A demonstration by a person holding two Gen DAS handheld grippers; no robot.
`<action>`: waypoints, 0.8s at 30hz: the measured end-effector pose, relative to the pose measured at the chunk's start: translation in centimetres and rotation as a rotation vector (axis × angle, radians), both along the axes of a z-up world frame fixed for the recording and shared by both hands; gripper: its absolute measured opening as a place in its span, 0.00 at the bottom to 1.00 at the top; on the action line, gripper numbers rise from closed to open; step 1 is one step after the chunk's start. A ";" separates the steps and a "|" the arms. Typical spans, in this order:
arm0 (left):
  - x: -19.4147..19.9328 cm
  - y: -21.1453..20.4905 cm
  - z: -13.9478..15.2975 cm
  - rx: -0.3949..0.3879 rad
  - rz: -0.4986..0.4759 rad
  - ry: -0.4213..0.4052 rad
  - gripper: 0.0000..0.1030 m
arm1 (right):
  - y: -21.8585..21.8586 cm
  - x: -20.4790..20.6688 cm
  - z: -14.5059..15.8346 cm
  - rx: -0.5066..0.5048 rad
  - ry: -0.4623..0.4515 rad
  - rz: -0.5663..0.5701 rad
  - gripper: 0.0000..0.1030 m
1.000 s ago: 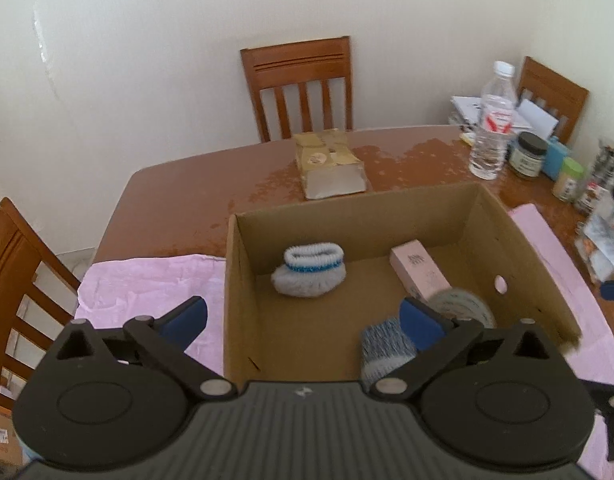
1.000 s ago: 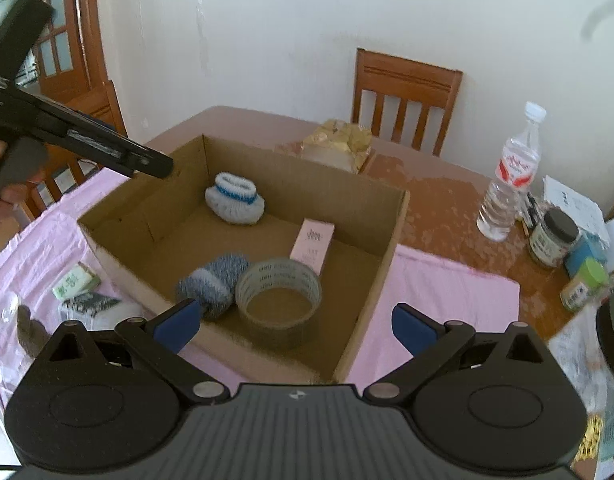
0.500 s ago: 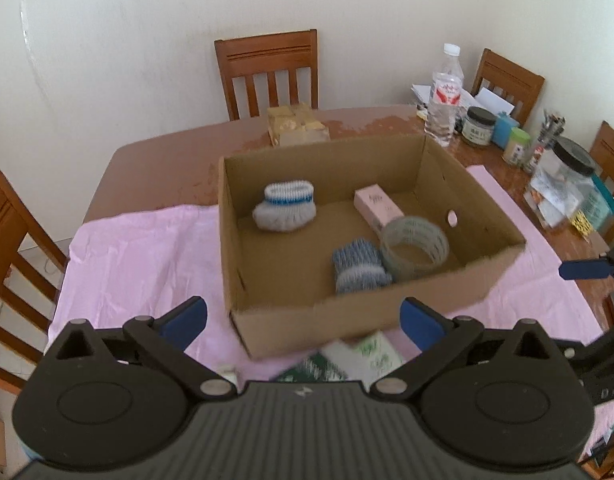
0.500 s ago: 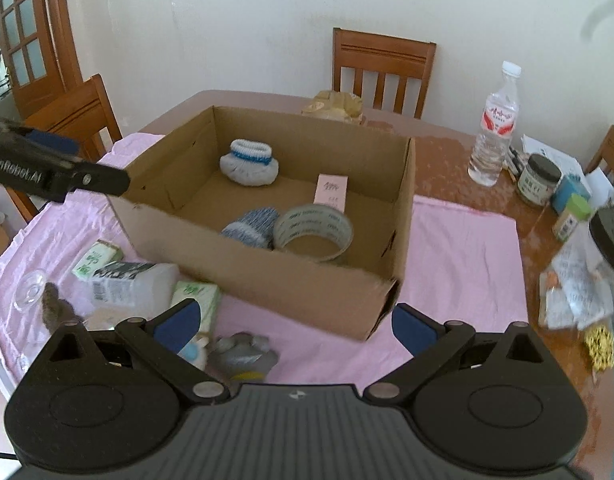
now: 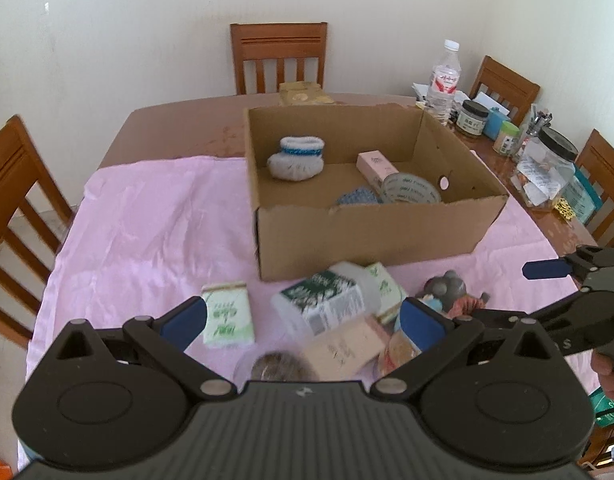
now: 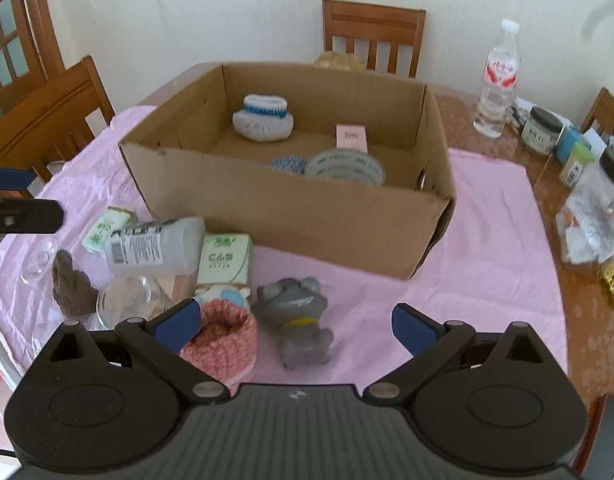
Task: Organize objects
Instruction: 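Withdraw both tools from cardboard box back over the table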
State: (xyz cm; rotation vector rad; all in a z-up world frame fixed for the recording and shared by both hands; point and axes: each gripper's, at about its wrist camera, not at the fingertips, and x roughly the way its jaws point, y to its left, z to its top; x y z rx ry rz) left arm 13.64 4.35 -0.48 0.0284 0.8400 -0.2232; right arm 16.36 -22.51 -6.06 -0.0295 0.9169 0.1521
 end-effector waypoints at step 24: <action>-5.2 3.1 -5.4 -0.030 -0.022 0.037 0.99 | -2.4 -7.1 -2.0 -0.115 0.087 -0.276 1.00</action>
